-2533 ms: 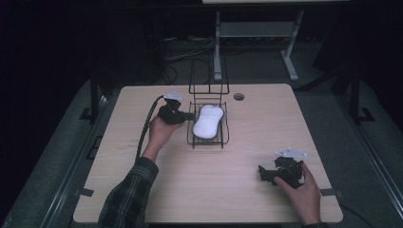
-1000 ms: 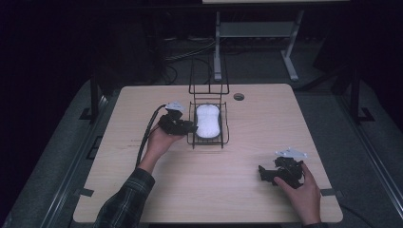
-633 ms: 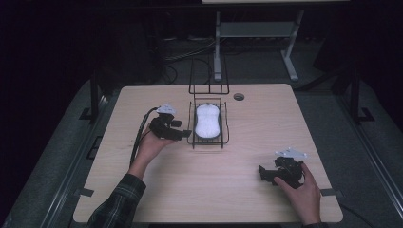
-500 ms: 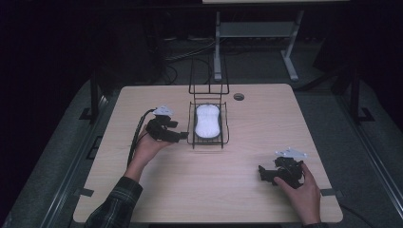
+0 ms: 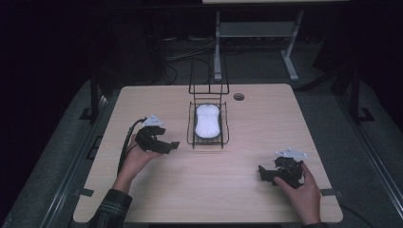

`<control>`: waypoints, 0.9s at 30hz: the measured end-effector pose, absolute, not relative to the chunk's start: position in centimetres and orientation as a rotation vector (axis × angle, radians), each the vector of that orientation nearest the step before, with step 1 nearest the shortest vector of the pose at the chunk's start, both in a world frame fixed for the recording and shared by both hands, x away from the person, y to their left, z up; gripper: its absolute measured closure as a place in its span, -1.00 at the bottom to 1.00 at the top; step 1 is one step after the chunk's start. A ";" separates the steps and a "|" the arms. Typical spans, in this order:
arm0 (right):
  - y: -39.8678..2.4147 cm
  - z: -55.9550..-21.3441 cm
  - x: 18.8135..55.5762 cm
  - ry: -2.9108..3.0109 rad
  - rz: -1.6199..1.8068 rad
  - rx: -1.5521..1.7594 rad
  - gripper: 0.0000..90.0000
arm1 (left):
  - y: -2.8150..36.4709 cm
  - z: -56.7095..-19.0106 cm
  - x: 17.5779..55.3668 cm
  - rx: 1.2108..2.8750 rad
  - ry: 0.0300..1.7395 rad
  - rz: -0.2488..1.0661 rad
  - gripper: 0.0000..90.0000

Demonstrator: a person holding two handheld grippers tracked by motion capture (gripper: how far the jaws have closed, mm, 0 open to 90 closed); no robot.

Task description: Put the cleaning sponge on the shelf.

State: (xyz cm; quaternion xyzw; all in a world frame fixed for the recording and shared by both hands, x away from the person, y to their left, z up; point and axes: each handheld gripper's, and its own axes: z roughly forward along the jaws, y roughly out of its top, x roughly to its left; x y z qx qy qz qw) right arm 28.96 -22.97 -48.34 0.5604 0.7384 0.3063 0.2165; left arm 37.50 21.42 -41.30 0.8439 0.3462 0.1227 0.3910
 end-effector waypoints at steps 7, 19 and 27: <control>-23.0 -48.3 29.0 2.046 0.849 1.552 -1.00 | 22.5 -41.8 35.3 2.131 0.885 0.373 -0.70; -23.0 -48.3 29.0 2.046 0.849 1.553 -1.00 | 24.5 -42.9 32.1 2.104 0.905 0.388 -0.70; -23.0 -48.3 28.9 2.046 0.849 1.552 -1.00 | 25.4 -44.1 30.0 2.150 0.936 0.411 -0.70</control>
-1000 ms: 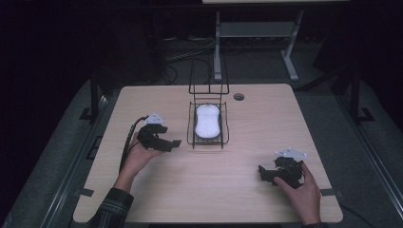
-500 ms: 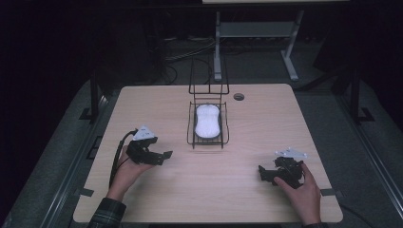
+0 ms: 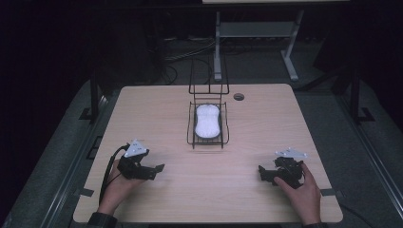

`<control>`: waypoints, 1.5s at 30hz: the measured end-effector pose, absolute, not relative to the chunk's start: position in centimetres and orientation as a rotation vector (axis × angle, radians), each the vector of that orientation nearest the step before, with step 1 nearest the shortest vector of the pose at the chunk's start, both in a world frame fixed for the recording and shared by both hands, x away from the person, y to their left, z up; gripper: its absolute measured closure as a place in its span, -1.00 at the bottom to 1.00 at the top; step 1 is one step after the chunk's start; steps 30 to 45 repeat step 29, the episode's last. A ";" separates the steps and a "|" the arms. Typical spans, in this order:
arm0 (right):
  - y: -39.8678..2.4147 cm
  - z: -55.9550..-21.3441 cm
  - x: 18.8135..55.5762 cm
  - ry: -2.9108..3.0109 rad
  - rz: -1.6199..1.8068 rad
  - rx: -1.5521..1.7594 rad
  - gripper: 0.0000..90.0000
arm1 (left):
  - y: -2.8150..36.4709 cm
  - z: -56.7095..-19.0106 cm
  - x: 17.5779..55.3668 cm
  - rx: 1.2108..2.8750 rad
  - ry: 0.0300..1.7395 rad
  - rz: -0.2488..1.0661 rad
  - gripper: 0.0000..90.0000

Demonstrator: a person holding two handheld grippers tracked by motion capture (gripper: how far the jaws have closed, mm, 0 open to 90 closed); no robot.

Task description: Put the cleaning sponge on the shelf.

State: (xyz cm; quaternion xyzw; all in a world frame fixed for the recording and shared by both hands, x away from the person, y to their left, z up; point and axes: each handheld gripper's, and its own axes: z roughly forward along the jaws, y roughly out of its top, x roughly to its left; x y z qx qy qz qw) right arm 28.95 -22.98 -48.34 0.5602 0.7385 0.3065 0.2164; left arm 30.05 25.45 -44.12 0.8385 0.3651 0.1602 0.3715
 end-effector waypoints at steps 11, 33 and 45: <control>-23.0 -48.3 28.9 2.047 0.850 1.555 -1.00 | 26.0 -46.5 27.9 2.281 0.974 0.398 -0.71; -23.0 -48.3 28.9 2.045 0.851 1.555 -1.00 | 27.2 -47.5 27.3 2.191 0.916 0.397 -0.72; -23.0 -48.3 28.9 2.045 0.851 1.555 -1.00 | 27.2 -47.5 27.3 2.191 0.916 0.397 -0.72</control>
